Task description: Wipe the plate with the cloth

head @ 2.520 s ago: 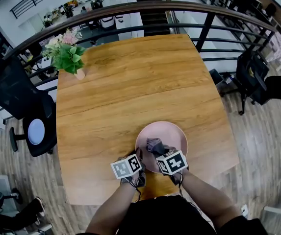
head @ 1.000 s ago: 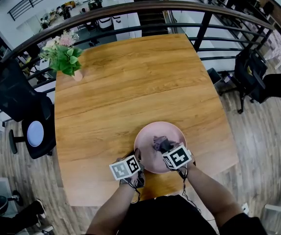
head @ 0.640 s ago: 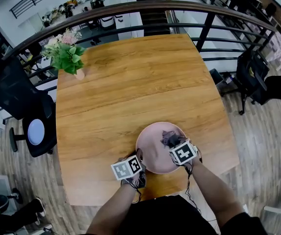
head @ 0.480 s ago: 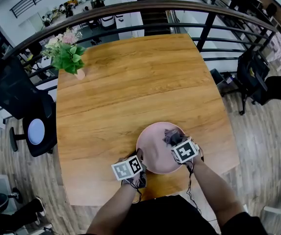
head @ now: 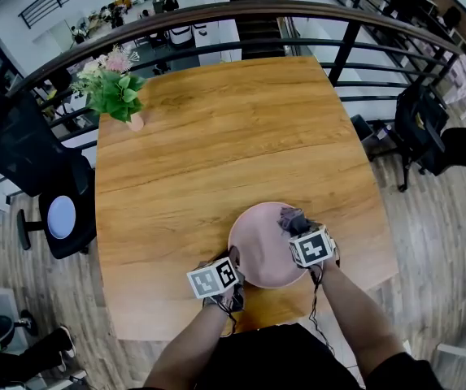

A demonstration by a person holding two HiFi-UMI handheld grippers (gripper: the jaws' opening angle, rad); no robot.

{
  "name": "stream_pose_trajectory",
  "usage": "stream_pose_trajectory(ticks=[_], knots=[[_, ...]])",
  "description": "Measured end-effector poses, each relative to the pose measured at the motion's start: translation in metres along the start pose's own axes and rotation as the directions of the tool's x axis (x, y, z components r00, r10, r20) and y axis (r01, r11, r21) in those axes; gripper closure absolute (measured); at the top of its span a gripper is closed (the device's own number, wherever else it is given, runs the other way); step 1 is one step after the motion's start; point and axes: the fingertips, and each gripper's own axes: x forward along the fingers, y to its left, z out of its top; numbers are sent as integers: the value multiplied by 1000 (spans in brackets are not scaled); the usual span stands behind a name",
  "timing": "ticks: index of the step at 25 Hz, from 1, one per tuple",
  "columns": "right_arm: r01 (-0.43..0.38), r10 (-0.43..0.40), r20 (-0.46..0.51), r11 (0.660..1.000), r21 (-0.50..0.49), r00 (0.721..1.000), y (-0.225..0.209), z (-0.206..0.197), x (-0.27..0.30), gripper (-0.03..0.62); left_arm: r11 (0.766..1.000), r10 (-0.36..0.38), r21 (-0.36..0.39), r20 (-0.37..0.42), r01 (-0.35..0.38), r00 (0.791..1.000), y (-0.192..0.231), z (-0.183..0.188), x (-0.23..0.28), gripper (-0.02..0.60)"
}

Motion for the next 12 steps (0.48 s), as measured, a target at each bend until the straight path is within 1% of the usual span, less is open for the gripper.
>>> stream_pose_trajectory(ticks=[5, 8, 12], knots=[[36, -39, 69, 998, 47, 997, -7, 5, -5, 520, 1000, 1, 4, 0, -1, 1000, -1, 1, 0, 551], [61, -69, 124, 996, 65, 990, -12, 10, -11, 520, 1000, 2, 5, 1, -2, 1000, -1, 1, 0, 551], [84, -96, 172, 994, 74, 980, -15, 14, -21, 520, 1000, 2, 7, 2, -2, 1000, -1, 0, -1, 551]])
